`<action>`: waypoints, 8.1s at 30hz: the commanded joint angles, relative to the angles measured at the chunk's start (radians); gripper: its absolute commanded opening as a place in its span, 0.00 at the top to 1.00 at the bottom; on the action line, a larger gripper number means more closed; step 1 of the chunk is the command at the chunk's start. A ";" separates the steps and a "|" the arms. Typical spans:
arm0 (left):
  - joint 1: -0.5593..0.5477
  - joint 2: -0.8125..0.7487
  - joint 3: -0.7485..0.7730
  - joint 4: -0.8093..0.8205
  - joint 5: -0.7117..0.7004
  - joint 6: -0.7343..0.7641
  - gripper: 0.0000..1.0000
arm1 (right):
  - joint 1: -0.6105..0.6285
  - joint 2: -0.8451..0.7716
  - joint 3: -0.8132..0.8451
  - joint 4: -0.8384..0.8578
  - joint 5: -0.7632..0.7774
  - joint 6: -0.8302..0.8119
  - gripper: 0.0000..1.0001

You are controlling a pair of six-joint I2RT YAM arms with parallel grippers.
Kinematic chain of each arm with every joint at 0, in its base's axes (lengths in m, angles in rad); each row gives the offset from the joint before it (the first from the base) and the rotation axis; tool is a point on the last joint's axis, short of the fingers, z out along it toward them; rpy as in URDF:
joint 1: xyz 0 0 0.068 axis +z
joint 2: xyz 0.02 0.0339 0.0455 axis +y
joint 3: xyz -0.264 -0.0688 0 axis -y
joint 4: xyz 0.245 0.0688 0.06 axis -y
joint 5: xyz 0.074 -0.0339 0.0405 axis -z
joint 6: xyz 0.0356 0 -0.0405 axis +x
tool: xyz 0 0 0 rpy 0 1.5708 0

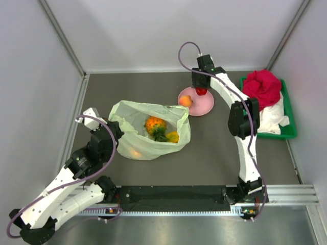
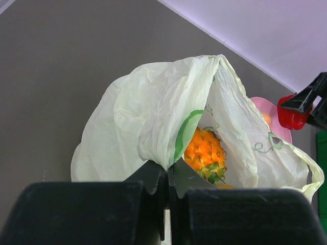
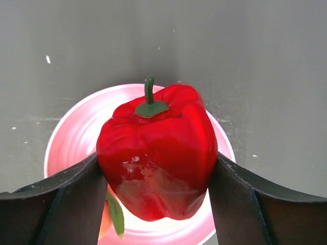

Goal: Place the fruits into the plastic bag

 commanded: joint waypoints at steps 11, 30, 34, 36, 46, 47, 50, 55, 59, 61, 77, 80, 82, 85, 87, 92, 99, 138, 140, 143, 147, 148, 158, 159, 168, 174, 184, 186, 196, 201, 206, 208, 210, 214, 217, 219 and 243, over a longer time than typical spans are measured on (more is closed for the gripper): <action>0.004 -0.009 0.006 0.036 0.009 0.005 1.00 | -0.019 -0.297 -0.173 0.143 -0.192 -0.011 0.57; 0.004 -0.023 0.016 -0.024 0.052 -0.038 1.00 | 0.065 -0.680 -0.417 0.222 -0.418 -0.017 0.57; 0.004 -0.023 0.013 -0.024 0.052 -0.046 1.00 | 0.150 -0.728 -0.468 0.235 -0.430 -0.003 0.58; 0.004 -0.020 0.013 -0.021 0.053 -0.046 1.00 | 0.177 -0.745 -0.482 0.239 -0.433 0.000 0.58; 0.004 -0.015 0.007 -0.009 0.064 -0.049 1.00 | 0.362 -0.774 -0.569 0.251 -0.448 0.033 0.58; 0.003 -0.014 0.006 -0.009 0.064 -0.050 1.00 | 0.369 -0.777 -0.577 0.252 -0.455 0.041 0.58; 0.004 -0.015 0.004 -0.009 0.067 -0.056 1.00 | 0.391 -0.786 -0.603 0.260 -0.467 0.055 0.58; 0.004 -0.026 -0.005 -0.013 0.069 -0.085 1.00 | 0.426 -0.795 -0.634 0.260 -0.484 0.052 0.59; 0.004 -0.034 -0.005 -0.021 0.066 -0.089 1.00 | 0.460 -0.756 -0.614 0.243 -0.505 0.052 0.59; 0.003 -0.037 -0.002 -0.027 0.061 -0.087 1.00 | 0.486 -0.716 -0.599 0.223 -0.505 0.030 0.59; 0.004 -0.052 -0.010 -0.022 0.049 -0.081 1.00 | 0.564 -0.450 -0.317 0.068 -0.436 0.017 0.60; 0.004 -0.070 -0.010 -0.033 0.043 -0.084 1.00 | 0.564 -0.395 -0.263 0.062 -0.429 0.024 0.60; 0.004 -0.074 -0.010 -0.036 0.040 -0.084 1.00 | 0.564 -0.366 -0.221 0.048 -0.421 0.024 0.60; 0.003 -0.072 -0.002 -0.041 0.041 -0.082 1.00 | 0.566 -0.321 -0.191 0.041 -0.423 0.021 0.60; 0.003 -0.064 0.004 -0.039 0.047 -0.078 1.00 | 0.573 -0.297 -0.180 0.045 -0.424 0.024 0.60; 0.004 -0.046 0.019 -0.024 0.053 -0.064 1.00 | 0.590 -0.251 -0.163 0.050 -0.401 0.018 0.59; 0.004 -0.028 0.009 0.010 0.059 -0.067 1.00 | 0.598 -0.212 -0.172 0.038 -0.381 -0.005 0.58; 0.004 -0.011 -0.010 0.030 0.038 -0.085 1.00 | 0.560 -0.309 -0.195 0.031 -0.539 -0.033 0.05; 0.003 -0.009 -0.011 0.030 0.036 -0.085 1.00 | 0.558 -0.320 -0.195 0.035 -0.538 -0.028 0.05; 0.004 -0.009 -0.013 0.030 0.038 -0.087 1.00 | 0.553 -0.343 -0.198 0.041 -0.541 -0.019 0.05; 0.003 -0.012 -0.016 0.027 0.035 -0.090 1.00 | 0.543 -0.383 -0.223 0.061 -0.545 0.001 0.07; 0.004 -0.012 -0.017 0.027 0.035 -0.090 1.00 | 0.541 -0.401 -0.230 0.064 -0.545 0.003 0.07; 0.004 0.002 -0.020 0.034 0.041 -0.090 1.00 | 0.532 -0.485 -0.275 0.073 -0.535 0.018 0.12; 0.004 0.002 -0.022 0.034 0.040 -0.092 1.00 | 0.529 -0.490 -0.273 0.070 -0.533 0.020 0.12; 0.004 0.008 -0.030 0.031 0.046 -0.093 1.00 | 0.435 -0.574 -0.308 0.047 -0.486 0.014 0.13; 0.004 0.029 -0.025 0.040 0.049 -0.079 1.00 | 0.333 -0.648 -0.364 0.070 -0.488 0.023 0.12; 0.004 0.042 -0.023 0.053 0.043 -0.075 1.00 | 0.162 -0.604 -0.315 0.016 -0.449 -0.003 0.11; 0.004 0.040 -0.022 0.053 0.038 -0.075 1.00 | 0.126 -0.573 -0.306 0.001 -0.447 0.010 0.11; 0.004 0.026 -0.027 0.031 0.017 -0.085 1.00 | 0.075 -0.418 -0.212 -0.053 -0.344 -0.040 0.10; 0.004 0.022 -0.023 0.025 0.009 -0.089 1.00 | 0.066 -0.332 -0.160 -0.071 -0.332 -0.045 0.10; 0.004 0.018 -0.023 0.019 0.000 -0.090 1.00 | 0.064 -0.243 -0.108 -0.099 -0.320 -0.072 0.08; 0.004 0.015 -0.025 0.022 -0.005 -0.093 1.00 | 0.064 -0.222 -0.091 -0.107 -0.314 -0.077 0.07; 0.004 0.015 -0.033 0.027 -0.005 -0.096 1.00 | 0.066 -0.197 -0.082 -0.114 -0.304 -0.082 0.07; 0.004 0.028 -0.037 0.042 0.003 -0.095 1.00 | 0.063 -0.171 -0.065 -0.116 -0.295 -0.083 0.07; 0.004 0.048 -0.027 0.047 0.007 -0.070 1.00 | 0.064 -0.160 -0.065 -0.116 -0.295 -0.085 0.07; 0.004 0.055 -0.022 0.057 0.010 -0.061 1.00 | 0.066 -0.157 -0.068 -0.111 -0.294 -0.085 0.07; 0.009 0.084 -0.020 0.063 0.027 -0.064 1.00 | 0.092 0.044 0.090 -0.134 -0.292 -0.075 0.07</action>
